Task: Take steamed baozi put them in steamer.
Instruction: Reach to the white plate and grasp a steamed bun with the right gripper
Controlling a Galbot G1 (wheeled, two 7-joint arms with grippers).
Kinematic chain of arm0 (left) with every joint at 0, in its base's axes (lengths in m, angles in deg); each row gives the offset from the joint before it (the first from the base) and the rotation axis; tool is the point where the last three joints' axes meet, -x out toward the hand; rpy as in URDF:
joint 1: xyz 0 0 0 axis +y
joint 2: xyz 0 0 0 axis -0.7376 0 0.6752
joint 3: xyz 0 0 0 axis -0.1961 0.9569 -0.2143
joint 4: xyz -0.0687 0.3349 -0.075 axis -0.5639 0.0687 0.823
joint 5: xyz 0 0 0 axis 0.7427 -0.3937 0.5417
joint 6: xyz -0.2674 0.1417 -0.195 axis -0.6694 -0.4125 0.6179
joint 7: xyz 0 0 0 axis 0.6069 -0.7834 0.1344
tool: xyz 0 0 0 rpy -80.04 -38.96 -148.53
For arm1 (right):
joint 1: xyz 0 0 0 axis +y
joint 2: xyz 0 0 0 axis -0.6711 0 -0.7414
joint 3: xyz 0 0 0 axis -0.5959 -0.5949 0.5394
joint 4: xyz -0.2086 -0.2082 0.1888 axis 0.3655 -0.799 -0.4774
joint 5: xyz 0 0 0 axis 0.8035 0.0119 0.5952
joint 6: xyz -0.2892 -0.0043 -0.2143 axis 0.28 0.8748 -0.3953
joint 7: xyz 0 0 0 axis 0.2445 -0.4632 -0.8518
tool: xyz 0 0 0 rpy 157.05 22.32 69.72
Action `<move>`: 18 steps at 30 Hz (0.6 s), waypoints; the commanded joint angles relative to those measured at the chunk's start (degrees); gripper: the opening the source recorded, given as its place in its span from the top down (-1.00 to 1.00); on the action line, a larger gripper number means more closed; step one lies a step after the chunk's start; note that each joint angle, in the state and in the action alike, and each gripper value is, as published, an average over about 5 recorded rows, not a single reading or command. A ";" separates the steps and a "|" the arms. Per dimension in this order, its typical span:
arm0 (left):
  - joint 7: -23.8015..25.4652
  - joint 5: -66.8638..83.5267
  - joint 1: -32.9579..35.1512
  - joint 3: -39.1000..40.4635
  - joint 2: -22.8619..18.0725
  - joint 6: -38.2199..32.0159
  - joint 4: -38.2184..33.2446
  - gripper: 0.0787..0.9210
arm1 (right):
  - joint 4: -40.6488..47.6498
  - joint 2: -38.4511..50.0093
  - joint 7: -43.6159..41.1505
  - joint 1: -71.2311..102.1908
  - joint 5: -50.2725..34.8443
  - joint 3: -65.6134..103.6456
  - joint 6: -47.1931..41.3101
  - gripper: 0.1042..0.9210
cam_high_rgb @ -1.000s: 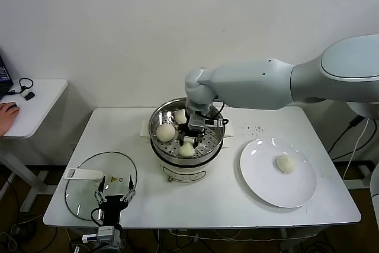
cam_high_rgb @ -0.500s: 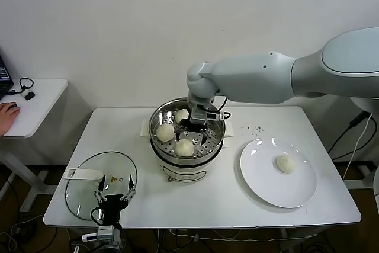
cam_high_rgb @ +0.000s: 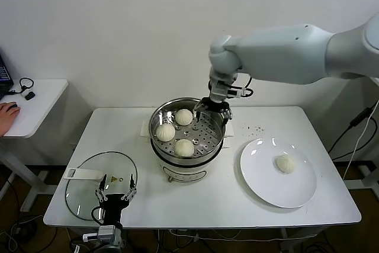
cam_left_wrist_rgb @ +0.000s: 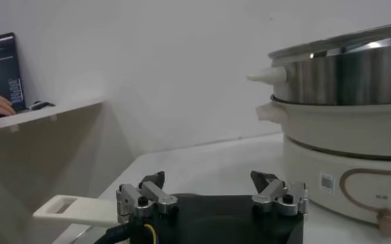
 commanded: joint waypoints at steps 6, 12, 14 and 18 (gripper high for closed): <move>0.01 0.14 -0.07 0.11 -2.80 0.37 -0.15 -0.77 | -5.36 14.03 -0.24 -6.77 -14.49 -15.41 -17.15 -0.76; 0.07 0.29 -0.04 0.09 -2.80 0.49 -0.17 -0.77 | -8.03 18.82 1.63 -6.27 -17.15 -17.07 -26.60 -0.76; 0.07 0.40 -0.04 -0.04 -2.80 0.40 0.00 -0.77 | -8.52 19.92 1.41 -5.81 -17.73 -17.18 -29.11 -0.76; 0.05 0.70 0.05 -0.33 -2.80 0.16 0.27 -0.77 | -7.96 21.68 0.20 -3.88 -17.66 -17.07 -31.78 -0.76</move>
